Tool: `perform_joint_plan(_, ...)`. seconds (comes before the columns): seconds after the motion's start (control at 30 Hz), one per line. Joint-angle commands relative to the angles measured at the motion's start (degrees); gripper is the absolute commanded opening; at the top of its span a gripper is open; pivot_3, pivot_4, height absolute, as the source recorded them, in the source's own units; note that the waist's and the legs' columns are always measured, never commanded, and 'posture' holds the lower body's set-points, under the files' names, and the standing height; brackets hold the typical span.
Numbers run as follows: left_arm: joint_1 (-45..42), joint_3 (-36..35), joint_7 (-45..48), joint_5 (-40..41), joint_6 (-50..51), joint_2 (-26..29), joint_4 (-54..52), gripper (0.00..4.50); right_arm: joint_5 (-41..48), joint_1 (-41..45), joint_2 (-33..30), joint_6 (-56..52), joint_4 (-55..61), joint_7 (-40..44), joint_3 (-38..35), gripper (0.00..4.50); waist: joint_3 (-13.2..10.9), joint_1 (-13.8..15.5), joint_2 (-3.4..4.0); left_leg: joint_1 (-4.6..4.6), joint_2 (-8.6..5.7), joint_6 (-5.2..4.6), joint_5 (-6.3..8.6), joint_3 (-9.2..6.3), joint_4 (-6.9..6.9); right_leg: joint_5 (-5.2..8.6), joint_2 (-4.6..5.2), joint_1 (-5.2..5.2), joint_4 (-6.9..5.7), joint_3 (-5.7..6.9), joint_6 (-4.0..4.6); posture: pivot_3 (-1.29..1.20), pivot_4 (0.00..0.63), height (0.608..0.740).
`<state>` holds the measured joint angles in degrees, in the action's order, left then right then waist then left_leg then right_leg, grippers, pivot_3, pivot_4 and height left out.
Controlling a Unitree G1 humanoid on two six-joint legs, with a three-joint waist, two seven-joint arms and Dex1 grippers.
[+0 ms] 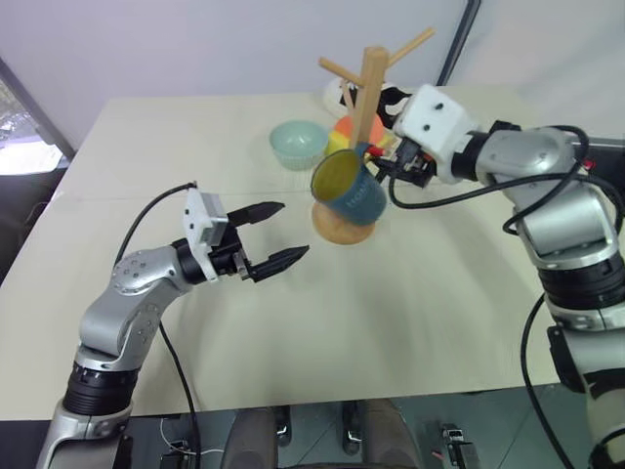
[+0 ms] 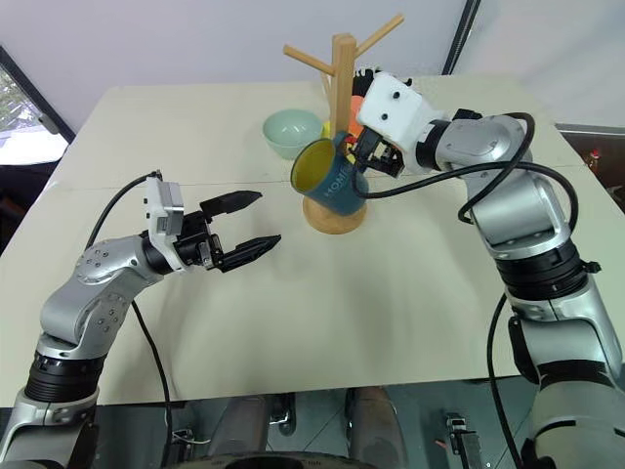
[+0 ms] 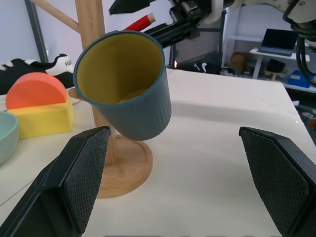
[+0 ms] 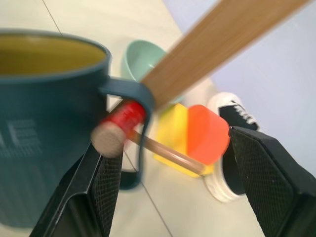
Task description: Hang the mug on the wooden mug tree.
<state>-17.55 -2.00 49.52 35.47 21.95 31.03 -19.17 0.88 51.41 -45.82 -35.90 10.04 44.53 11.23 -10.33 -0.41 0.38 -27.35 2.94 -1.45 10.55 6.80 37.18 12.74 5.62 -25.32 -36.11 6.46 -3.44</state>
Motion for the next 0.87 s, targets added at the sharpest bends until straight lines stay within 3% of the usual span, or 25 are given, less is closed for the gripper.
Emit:
perform_joint_plan(0.03, 0.6, -2.0, -0.4, -0.1, -1.1, 0.5, -1.6, 4.5, 2.3, -2.7, -2.9, 3.1, 1.0, 1.3, -7.9, 3.59, 0.0, 0.0, 0.0, 0.0, 0.0, 0.0, 0.0, 0.0, 0.0, 0.0, 0.0, 0.01, 0.01, 0.0, 0.0, 0.0, 0.15, 0.732)
perform_joint_plan(0.23, 4.3, -5.1, -4.9, -1.3, -1.2, -0.8, 1.4, 4.5, 17.2, -18.2, 2.3, 4.9, 2.4, 3.3, -26.3, 3.59, 0.0, 0.0, -0.02, 0.03, 0.02, -0.02, -0.01, -0.04, -0.02, -0.01, -0.05, 0.07, -0.01, 0.01, -0.04, 0.0, 0.15, 0.732)
perform_joint_plan(0.33, 7.2, -6.7, -8.0, -2.6, -2.0, -2.5, 4.0, 4.5, 22.0, -25.8, 6.2, 5.7, 0.9, 3.8, -30.8, 3.59, 0.0, -0.1, -0.02, 0.18, 0.02, -0.01, -0.01, -0.04, -0.01, -0.08, -0.05, 0.23, -0.01, 0.01, -0.17, 0.0, 0.15, 0.732)
perform_joint_plan(0.43, 9.2, -8.5, -12.0, -3.6, -2.9, -5.0, 6.5, 4.5, 23.8, -30.4, 9.7, 6.5, -0.6, 2.3, -31.5, 3.59, 0.0, -0.3, -0.02, 0.21, 0.03, 0.0, 0.0, -0.04, 0.01, -0.01, -0.02, 0.24, -0.01, -0.01, -0.02, 0.0, 0.15, 0.732)
perform_joint_plan(0.57, 13.0, -11.3, -19.0, -6.8, -5.5, -9.0, 10.0, 4.5, 21.4, -33.4, 16.9, 15.5, -8.4, -1.0, -29.8, 3.59, 0.0, -0.4, -0.03, 0.33, 0.05, 0.01, 0.01, -0.08, -0.01, -0.06, -0.02, 0.27, 0.02, -0.01, -0.13, 0.0, 0.15, 0.732)
perform_joint_plan(0.87, 16.2, -14.0, -21.4, -7.4, -7.9, -10.1, 10.1, 4.5, 20.2, -33.4, 19.2, 22.6, -16.9, -0.6, -25.7, 3.59, 0.0, -0.2, 0.0, 0.23, 0.07, 0.03, 0.02, -0.08, -0.09, -0.21, 0.09, -0.02, 0.15, 0.0, 0.12, 0.0, 0.15, 0.732)
